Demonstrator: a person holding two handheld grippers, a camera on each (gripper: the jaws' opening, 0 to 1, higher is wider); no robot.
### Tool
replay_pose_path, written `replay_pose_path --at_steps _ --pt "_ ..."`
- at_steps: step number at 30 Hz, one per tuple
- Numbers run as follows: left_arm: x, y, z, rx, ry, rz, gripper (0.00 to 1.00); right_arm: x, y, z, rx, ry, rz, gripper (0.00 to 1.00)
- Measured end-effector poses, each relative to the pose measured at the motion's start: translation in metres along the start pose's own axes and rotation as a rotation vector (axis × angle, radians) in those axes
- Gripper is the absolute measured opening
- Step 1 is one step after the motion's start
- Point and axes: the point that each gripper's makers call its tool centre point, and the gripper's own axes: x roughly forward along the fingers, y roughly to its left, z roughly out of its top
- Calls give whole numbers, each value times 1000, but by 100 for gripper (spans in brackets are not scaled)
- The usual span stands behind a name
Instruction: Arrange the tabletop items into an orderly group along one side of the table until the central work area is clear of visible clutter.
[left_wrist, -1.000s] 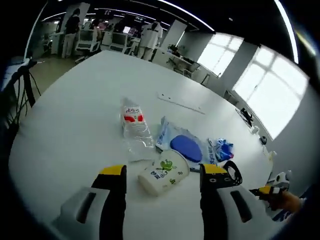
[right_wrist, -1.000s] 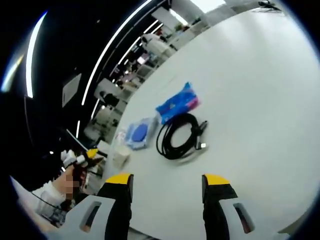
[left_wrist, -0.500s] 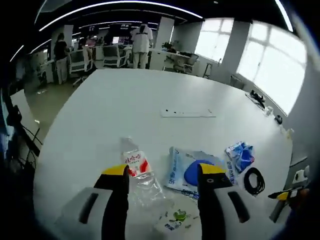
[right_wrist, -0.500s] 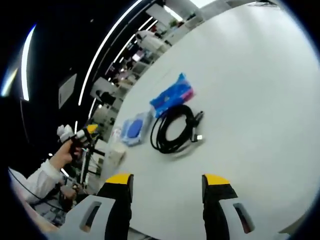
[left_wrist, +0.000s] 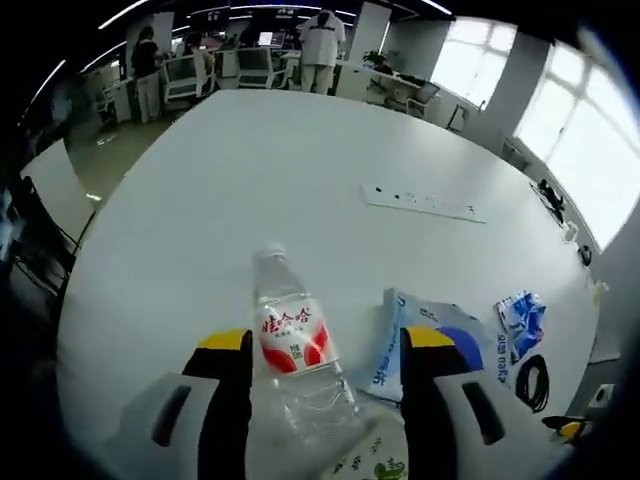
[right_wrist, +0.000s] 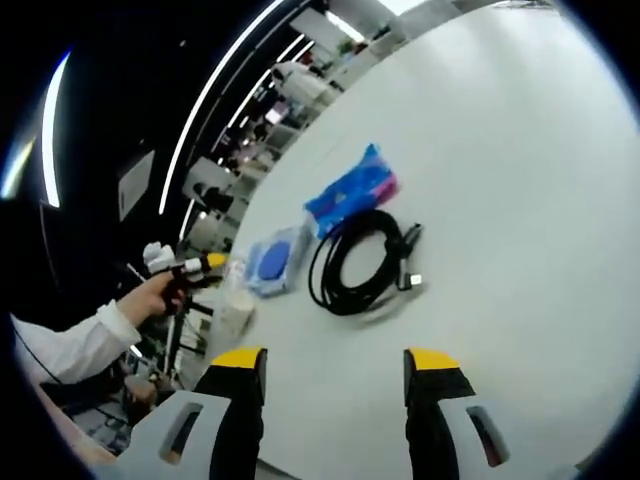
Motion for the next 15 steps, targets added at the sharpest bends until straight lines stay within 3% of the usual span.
replay_pose_path --at_steps 4,15 --pt "14 2 -2 -7 16 2 62 1 0 -1 15 -3 1 56" --pt "36 16 -16 -41 45 90 60 4 2 4 33 -17 9 56"
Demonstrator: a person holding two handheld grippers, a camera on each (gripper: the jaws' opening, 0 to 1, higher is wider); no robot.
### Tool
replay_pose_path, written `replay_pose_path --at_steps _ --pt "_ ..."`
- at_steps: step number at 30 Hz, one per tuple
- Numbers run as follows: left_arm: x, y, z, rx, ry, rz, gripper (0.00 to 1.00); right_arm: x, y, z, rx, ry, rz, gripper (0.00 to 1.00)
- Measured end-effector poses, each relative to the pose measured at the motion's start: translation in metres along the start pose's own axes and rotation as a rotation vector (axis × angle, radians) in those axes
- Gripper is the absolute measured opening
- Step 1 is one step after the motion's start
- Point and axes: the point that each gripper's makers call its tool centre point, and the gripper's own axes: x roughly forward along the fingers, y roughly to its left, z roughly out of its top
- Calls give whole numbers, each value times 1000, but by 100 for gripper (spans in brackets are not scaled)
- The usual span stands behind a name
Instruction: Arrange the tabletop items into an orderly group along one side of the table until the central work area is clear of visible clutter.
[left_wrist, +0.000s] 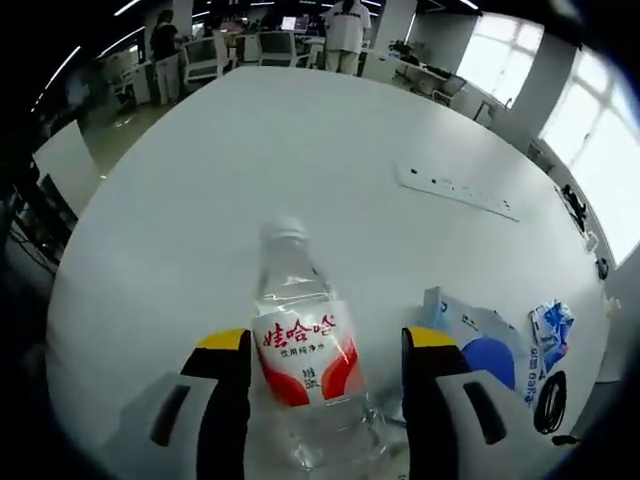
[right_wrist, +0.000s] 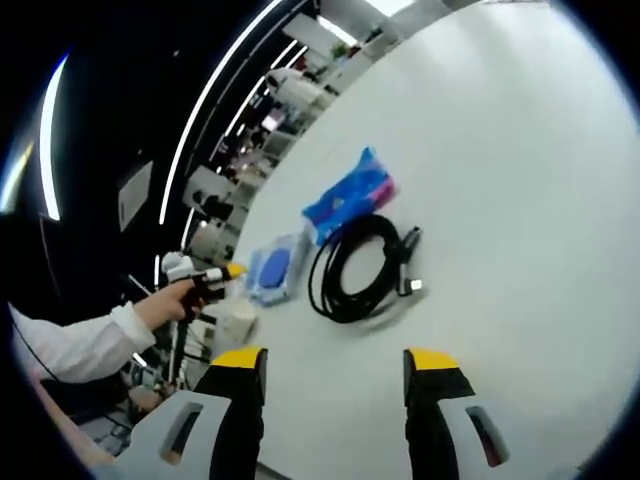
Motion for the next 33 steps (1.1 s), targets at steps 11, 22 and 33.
replay_pose_path --at_steps 11,22,33 --pt "9 7 -12 90 -21 61 50 2 6 3 -15 3 14 54" --pt "0 8 2 -3 -59 -2 37 -4 7 3 -23 -6 12 53" --pt "-34 5 16 -25 -146 -65 36 -4 18 14 -54 -23 30 52"
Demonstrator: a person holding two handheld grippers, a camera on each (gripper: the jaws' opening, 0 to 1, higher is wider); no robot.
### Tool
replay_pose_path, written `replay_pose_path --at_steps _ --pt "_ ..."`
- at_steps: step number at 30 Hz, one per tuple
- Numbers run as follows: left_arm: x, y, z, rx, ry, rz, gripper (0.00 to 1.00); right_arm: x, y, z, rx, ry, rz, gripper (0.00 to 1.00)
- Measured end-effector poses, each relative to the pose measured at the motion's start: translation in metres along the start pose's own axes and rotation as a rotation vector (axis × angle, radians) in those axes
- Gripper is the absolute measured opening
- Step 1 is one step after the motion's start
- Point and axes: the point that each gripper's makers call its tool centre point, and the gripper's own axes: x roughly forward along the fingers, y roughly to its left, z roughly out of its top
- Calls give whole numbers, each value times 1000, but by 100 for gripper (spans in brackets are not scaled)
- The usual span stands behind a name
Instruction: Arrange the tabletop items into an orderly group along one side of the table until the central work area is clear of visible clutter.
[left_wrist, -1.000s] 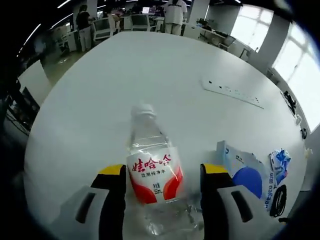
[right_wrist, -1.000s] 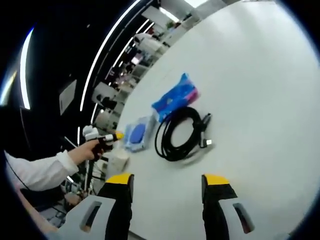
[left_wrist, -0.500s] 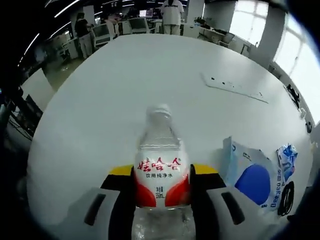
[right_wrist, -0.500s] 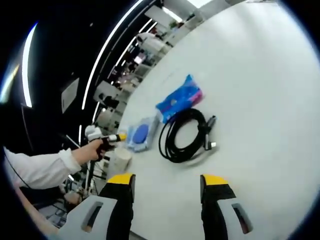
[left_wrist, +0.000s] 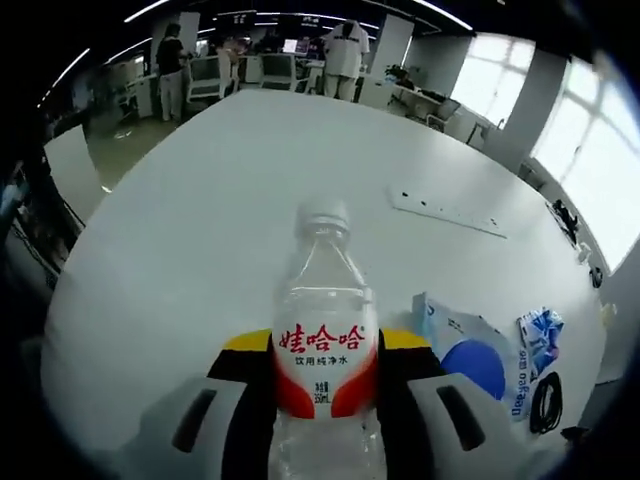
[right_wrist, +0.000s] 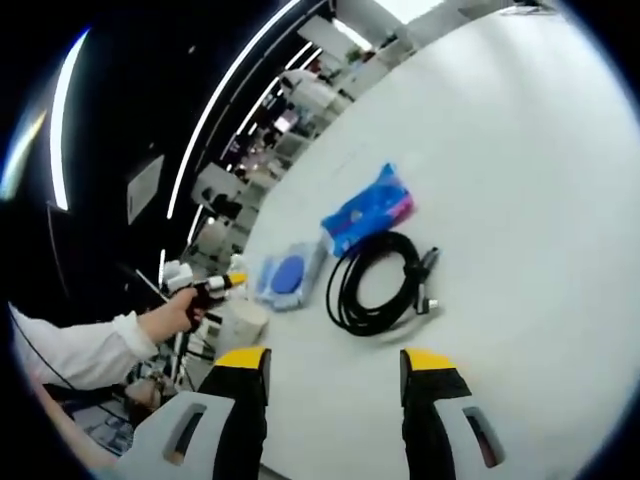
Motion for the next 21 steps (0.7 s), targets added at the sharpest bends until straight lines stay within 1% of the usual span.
replay_pose_path --at_steps 2,3,5,9,11,12,13,15,16,17,19,21 --pt "-7 0 6 -23 -27 -11 36 0 5 3 -16 -2 10 52" --pt "-15 -2 10 -35 -48 -17 36 1 7 4 -21 -2 15 52" --pt "-26 -4 15 -31 -68 -33 36 0 11 5 -33 -3 27 52" --pt "-52 -8 25 19 -120 -37 36 0 18 4 -58 3 48 52" --pt "-64 -8 28 13 -143 -40 36 -1 21 4 -67 4 58 52" --pt "-70 -8 31 -7 -167 -48 36 -2 22 3 -70 4 61 52" --pt "-75 -8 32 -10 -173 -51 37 -2 24 3 -74 4 65 52" --pt "-93 -13 38 82 -211 -51 37 -4 27 2 -86 5 73 52" --pt "-105 -19 41 105 -251 -53 37 -5 28 1 -90 6 75 52" --pt "-111 -22 38 84 -248 -65 37 -7 29 1 -93 5 78 52" --pt "-125 -29 39 50 -285 -86 37 -8 31 0 -95 5 84 52" --pt "-141 -36 35 50 -305 -100 37 -10 33 0 -103 6 88 52"
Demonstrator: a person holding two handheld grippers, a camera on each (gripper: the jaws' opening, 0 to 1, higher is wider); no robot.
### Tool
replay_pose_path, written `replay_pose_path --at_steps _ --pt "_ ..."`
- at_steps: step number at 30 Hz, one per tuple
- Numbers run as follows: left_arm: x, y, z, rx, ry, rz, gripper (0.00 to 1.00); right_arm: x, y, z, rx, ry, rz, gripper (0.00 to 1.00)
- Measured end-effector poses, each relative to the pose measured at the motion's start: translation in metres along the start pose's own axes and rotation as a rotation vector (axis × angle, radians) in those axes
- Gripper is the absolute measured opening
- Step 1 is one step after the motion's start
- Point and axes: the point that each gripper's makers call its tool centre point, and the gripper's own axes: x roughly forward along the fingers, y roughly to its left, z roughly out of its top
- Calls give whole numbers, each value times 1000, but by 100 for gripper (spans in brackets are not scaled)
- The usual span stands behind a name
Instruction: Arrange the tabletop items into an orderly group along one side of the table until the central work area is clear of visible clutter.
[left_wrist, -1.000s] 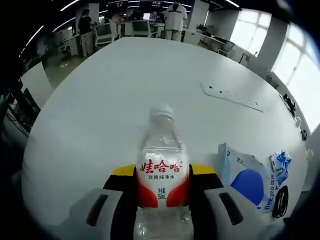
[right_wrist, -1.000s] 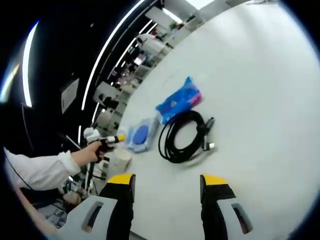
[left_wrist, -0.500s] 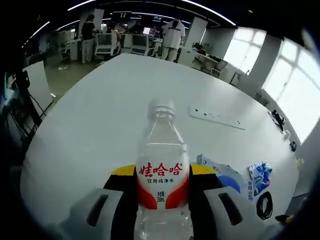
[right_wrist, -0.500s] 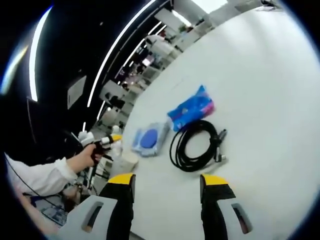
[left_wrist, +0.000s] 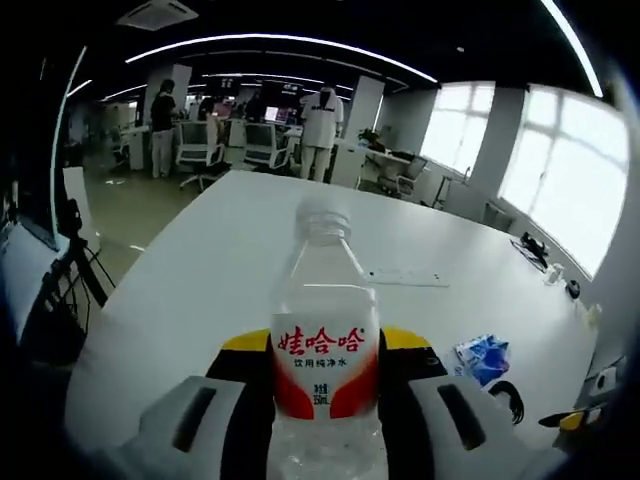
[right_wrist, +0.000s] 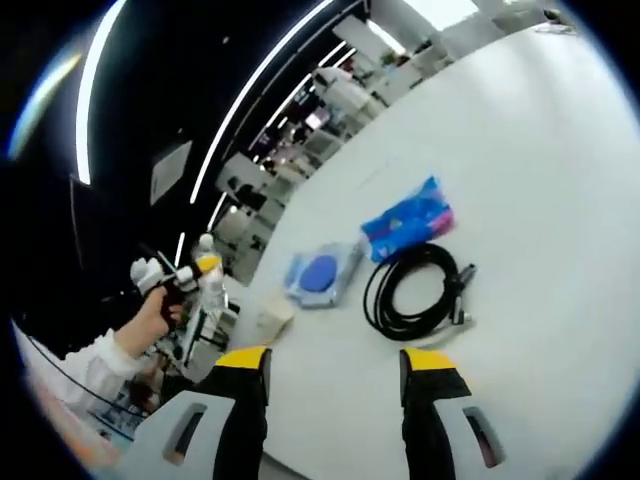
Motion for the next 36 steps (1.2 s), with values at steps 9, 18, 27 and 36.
replay_pose_path --at_steps 9,18,27,36 --pt "-47 -49 0 -27 -62 -96 38 -7 25 0 -61 11 36 53" --pt "-82 -91 -12 -92 -80 -187 38 10 84 -3 -183 61 156 55" --pt "-101 -118 -15 -73 -64 -258 38 25 116 -11 -353 131 218 56" --pt "-117 -159 -27 -62 -36 -329 38 48 181 -11 -476 139 357 59"
